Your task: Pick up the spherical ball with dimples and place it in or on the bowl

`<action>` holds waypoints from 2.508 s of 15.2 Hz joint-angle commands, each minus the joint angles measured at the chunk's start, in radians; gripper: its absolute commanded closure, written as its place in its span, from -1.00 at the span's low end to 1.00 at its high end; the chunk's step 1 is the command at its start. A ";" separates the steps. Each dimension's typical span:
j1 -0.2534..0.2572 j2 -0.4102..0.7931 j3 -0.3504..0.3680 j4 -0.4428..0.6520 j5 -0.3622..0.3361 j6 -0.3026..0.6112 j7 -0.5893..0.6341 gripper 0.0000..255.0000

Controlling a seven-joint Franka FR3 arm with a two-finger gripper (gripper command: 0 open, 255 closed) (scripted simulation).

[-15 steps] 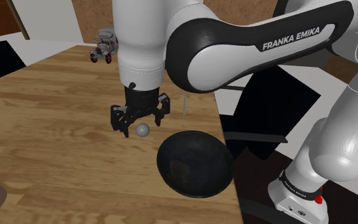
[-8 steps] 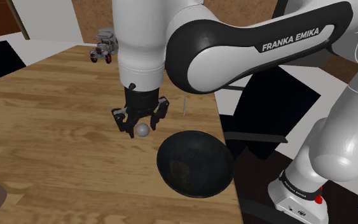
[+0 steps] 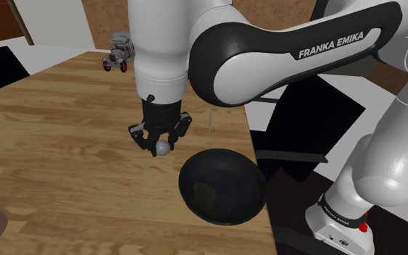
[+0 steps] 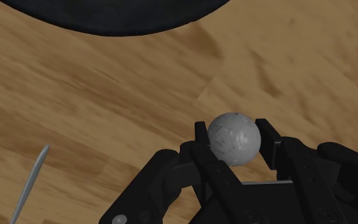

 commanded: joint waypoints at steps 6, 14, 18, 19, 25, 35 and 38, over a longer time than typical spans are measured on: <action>0.002 0.001 0.002 0.068 0.002 -0.067 -0.008 1.00; 0.010 0.020 0.007 0.193 -0.008 -0.179 -0.013 1.00; 0.017 0.038 0.011 0.265 -0.020 -0.238 -0.012 1.00; 0.020 0.043 0.012 0.284 -0.024 -0.253 -0.012 1.00; 0.027 0.030 0.020 0.338 -0.016 -0.318 -0.009 1.00; 0.059 -0.360 -0.024 0.031 0.239 -0.306 -0.025 1.00; 0.089 -0.437 -0.036 -0.018 0.283 -0.322 -0.016 1.00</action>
